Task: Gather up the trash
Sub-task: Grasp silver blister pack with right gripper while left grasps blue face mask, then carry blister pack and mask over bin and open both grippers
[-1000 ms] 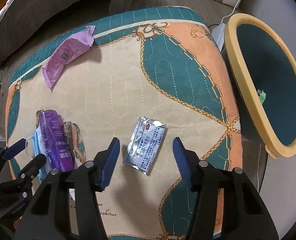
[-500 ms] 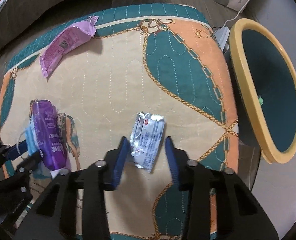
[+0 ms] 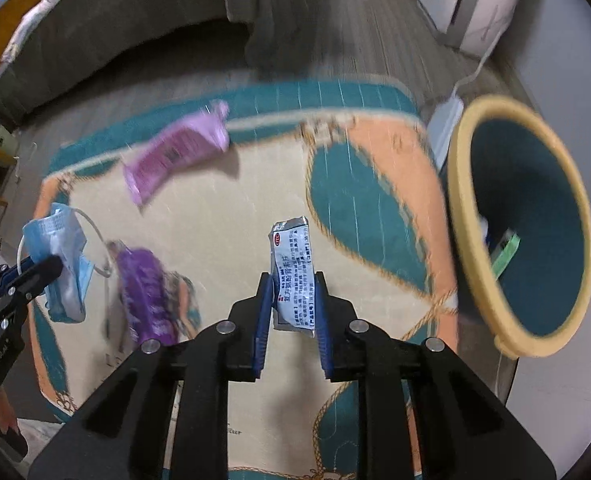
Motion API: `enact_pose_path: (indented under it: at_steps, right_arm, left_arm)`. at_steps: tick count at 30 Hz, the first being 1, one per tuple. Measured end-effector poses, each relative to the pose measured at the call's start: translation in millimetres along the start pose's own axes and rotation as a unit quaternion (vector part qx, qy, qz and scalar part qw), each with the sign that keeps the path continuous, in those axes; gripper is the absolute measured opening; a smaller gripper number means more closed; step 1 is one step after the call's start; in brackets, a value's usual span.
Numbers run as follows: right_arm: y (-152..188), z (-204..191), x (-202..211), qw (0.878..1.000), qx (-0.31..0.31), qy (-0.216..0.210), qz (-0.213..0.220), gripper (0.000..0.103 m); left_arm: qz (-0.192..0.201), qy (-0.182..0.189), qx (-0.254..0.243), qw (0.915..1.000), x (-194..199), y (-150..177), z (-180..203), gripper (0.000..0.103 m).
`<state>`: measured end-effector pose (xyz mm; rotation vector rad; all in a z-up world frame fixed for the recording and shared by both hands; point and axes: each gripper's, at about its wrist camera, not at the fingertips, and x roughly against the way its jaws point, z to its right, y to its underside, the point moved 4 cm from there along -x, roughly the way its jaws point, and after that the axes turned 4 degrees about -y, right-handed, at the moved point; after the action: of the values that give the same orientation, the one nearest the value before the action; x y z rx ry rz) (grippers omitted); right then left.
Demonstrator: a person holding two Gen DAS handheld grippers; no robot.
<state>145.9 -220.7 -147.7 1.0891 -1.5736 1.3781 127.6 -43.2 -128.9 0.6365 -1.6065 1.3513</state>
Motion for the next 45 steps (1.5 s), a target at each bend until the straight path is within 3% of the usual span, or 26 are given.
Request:
enact_pose_path:
  at_steps: [6, 11, 22, 38, 45]
  right_arm:
    - [-22, 2, 53, 0.997, 0.019, 0.001, 0.072, 0.020]
    - [-33, 20, 71, 0.995, 0.019, 0.007, 0.094, 0.020]
    - [-40, 54, 90, 0.993, 0.024, 0.003, 0.116, 0.020]
    - [-38, 129, 92, 0.993, -0.025, 0.022, 0.113, 0.020]
    - [-28, 192, 89, 0.988, -0.102, 0.024, 0.110, 0.020]
  left_arm:
    - [0.045, 0.015, 0.006, 0.9989, 27, -24, 3, 0.013]
    - [0.069, 0.012, -0.012, 0.9975, 41, -35, 16, 0.013]
    - [0.080, 0.011, -0.040, 0.9959, 39, -45, 52, 0.013]
    - [0.070, 0.023, -0.113, 0.9909, 23, -40, 129, 0.013]
    - [0.057, 0.074, -0.108, 0.9898, 8, -48, 177, 0.013]
